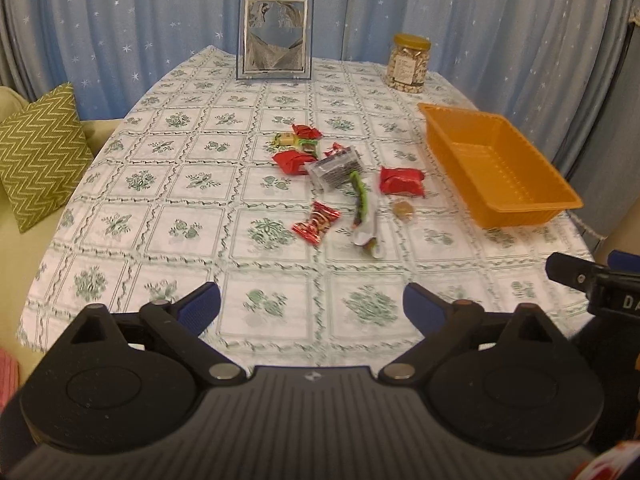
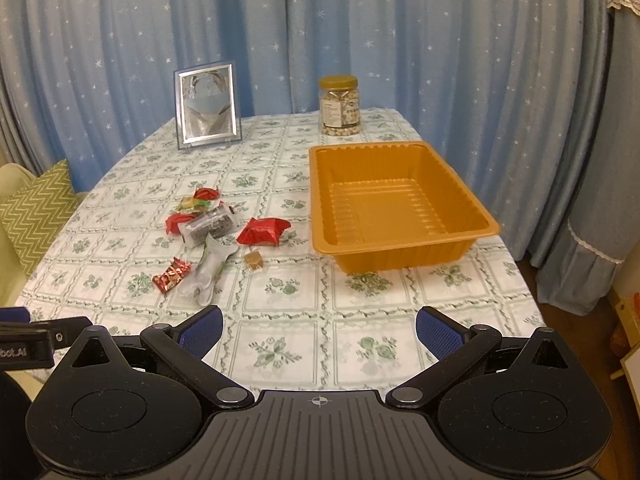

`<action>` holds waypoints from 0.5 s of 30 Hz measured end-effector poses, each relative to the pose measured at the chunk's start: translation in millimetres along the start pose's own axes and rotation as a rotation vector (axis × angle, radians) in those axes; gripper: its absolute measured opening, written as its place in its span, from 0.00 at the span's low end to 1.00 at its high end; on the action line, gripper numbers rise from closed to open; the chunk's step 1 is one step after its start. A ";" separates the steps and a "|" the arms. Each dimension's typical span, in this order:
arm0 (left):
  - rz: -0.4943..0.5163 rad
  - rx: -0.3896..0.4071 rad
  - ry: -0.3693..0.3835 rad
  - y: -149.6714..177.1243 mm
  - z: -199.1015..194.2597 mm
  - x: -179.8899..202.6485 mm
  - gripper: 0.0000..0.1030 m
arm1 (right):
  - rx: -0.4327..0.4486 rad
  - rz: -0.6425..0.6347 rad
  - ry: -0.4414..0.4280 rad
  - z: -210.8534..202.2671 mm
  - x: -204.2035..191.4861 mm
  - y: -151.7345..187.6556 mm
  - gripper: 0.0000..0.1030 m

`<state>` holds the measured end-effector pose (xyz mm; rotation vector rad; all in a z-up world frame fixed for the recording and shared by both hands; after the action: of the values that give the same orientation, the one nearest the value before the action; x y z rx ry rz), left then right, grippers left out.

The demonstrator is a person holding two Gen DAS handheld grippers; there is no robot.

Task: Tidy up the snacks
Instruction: 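Grasp the red-brown wrapped candy with the left tool while the right tool grasps the brown caramel cube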

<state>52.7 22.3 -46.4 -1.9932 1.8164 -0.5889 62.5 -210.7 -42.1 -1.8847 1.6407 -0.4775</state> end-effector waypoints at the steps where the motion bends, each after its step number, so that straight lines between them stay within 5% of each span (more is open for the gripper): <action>1: 0.007 0.001 -0.006 -3.3 6.3 -2.0 0.93 | 0.000 -0.005 -0.005 5.8 -1.2 -1.2 0.99; 4: 0.041 -0.002 -0.018 -13.8 27.4 -6.7 0.89 | 0.002 -0.016 -0.036 24.0 -5.6 -5.3 0.99; 6: 0.061 -0.007 -0.014 -21.9 42.1 -9.4 0.87 | -0.013 -0.027 -0.053 39.7 -9.4 -8.6 0.84; 15: 0.193 -0.018 -0.009 -52.1 108.8 -15.8 0.75 | -0.077 -0.056 -0.105 109.9 -22.9 -21.0 0.61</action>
<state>154.0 42.7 -110.5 -1.8008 1.9864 -0.5049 142.3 -165.4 -110.0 -1.9821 1.5616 -0.3355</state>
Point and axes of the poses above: each gripper's, at about its wrist camera, not at the fingertips, and z roughly the way its jaws point, x to its right, y to its underside, the point moved 2 cm from there along z, roughly the way its jaws point, and after that the axes turned 10 degrees about -x, right-handed, at the moved point
